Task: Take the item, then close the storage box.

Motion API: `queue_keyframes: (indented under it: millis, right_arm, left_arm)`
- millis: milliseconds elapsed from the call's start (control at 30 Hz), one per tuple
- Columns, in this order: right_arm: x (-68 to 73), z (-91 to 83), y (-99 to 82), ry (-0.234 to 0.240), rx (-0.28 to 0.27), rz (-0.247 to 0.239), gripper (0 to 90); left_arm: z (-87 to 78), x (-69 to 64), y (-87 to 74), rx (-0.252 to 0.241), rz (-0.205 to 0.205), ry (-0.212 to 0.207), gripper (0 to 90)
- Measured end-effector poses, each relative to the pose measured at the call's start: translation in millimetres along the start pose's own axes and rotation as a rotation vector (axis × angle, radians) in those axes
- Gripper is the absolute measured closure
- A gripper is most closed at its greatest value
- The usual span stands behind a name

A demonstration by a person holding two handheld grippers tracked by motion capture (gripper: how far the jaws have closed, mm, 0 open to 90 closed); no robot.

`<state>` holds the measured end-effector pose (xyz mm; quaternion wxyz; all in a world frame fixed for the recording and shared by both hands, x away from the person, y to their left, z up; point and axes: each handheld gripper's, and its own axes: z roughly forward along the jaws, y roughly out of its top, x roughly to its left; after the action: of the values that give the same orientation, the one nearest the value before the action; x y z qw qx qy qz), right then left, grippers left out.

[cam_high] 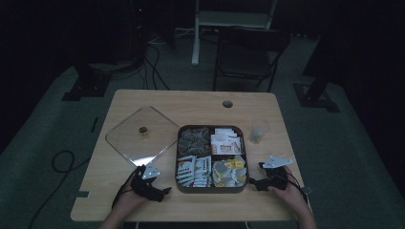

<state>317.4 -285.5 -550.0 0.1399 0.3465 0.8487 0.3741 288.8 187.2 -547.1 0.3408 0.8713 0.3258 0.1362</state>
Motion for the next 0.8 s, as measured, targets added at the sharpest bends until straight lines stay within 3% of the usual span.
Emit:
queue_keyframes:
  millis: [67,800]
  right_arm:
    - [1.2,1.1,0.4,-0.006,0.008,-0.019,12.8]
    - [1.2,1.1,0.4,-0.008,0.008,-0.018,12.8]
  left_arm:
    - [0.0,0.0,0.0,0.000,0.000,0.000,1.6]
    - [-1.4,-1.5,-1.3,0.001,0.002,-0.002,1.6]
